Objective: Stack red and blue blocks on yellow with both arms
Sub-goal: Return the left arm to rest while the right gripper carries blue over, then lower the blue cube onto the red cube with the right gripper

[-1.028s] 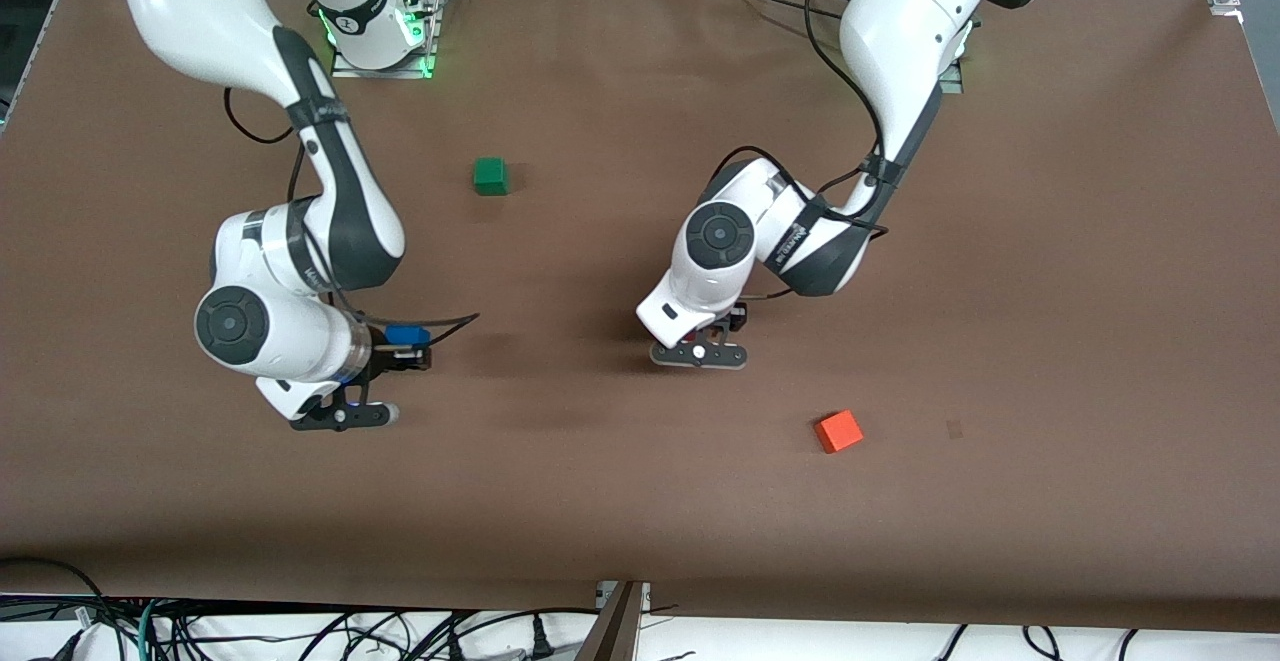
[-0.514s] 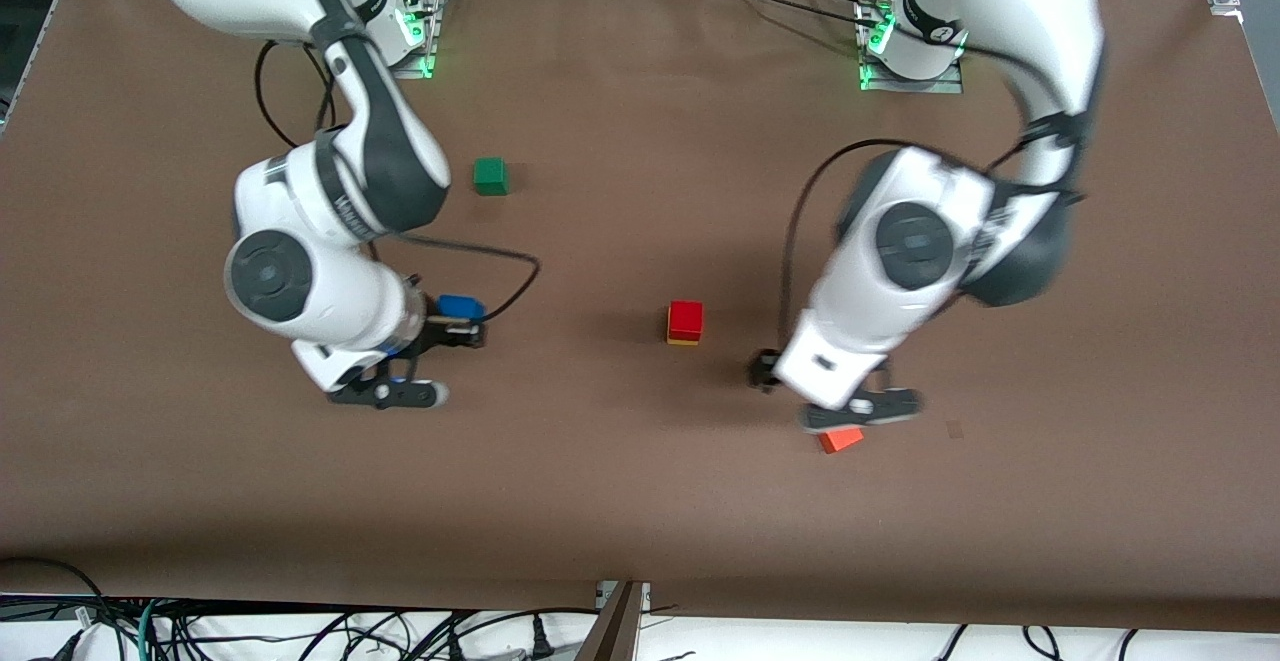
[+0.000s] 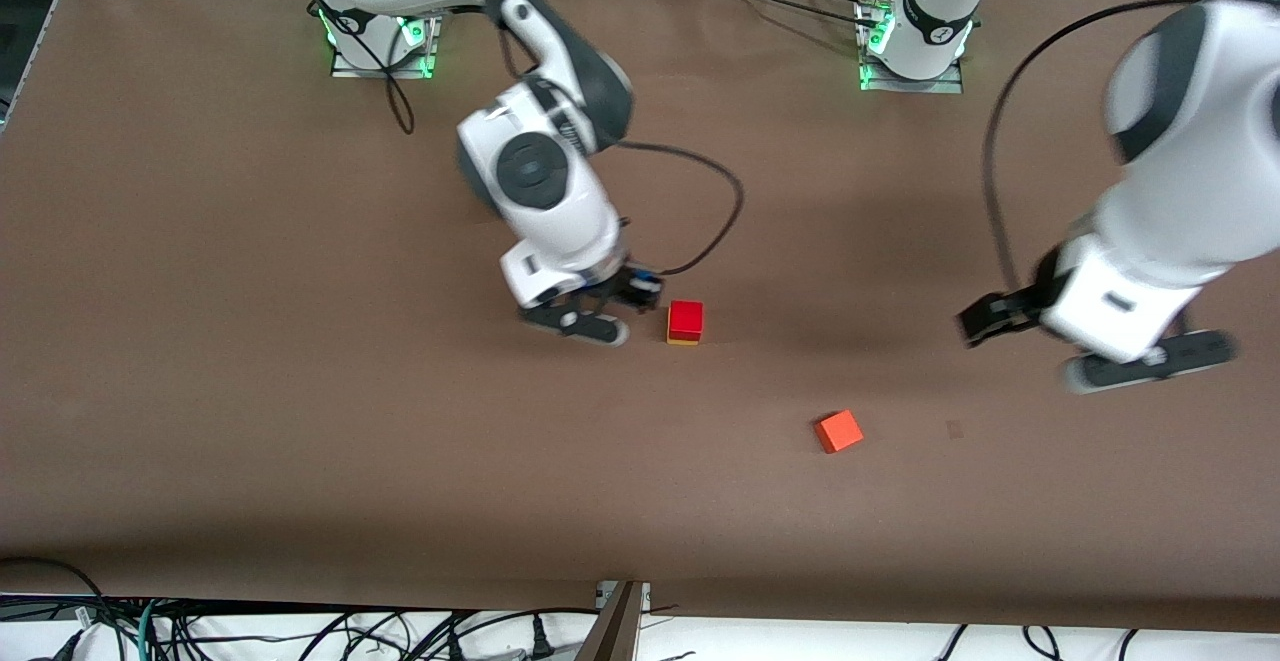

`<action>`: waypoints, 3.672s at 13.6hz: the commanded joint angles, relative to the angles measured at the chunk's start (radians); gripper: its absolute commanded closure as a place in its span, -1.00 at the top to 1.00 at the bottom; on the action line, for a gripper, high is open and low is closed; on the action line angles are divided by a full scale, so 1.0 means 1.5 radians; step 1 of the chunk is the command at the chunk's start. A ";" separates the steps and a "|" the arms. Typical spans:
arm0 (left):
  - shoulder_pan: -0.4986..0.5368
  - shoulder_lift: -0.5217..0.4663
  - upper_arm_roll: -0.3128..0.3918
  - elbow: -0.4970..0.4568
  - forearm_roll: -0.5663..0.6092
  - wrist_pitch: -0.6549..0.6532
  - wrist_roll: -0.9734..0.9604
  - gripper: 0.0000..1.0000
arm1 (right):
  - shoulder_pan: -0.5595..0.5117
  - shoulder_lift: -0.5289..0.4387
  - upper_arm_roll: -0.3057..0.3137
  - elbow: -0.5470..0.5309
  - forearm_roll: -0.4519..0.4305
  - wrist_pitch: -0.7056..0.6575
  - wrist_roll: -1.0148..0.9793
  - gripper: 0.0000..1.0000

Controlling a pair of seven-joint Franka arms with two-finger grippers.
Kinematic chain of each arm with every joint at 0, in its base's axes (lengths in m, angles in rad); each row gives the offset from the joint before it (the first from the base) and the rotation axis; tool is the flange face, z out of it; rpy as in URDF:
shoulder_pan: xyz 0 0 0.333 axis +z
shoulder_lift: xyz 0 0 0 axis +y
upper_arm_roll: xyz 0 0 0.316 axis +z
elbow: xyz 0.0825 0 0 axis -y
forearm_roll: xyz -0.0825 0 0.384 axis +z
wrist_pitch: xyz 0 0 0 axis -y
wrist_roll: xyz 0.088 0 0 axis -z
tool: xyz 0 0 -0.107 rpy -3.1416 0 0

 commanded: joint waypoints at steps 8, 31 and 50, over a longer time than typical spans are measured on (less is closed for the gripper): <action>0.081 -0.084 -0.006 -0.084 -0.054 -0.074 0.074 1.00 | 0.061 0.093 -0.018 0.096 -0.100 0.018 0.049 -0.27; 0.111 -0.152 0.003 -0.199 -0.069 -0.070 0.080 1.00 | 0.050 0.122 -0.032 0.107 -0.097 0.097 0.033 -0.12; 0.112 -0.152 0.003 -0.199 -0.073 -0.070 0.080 1.00 | 0.053 0.119 -0.026 0.107 -0.089 0.061 0.048 0.11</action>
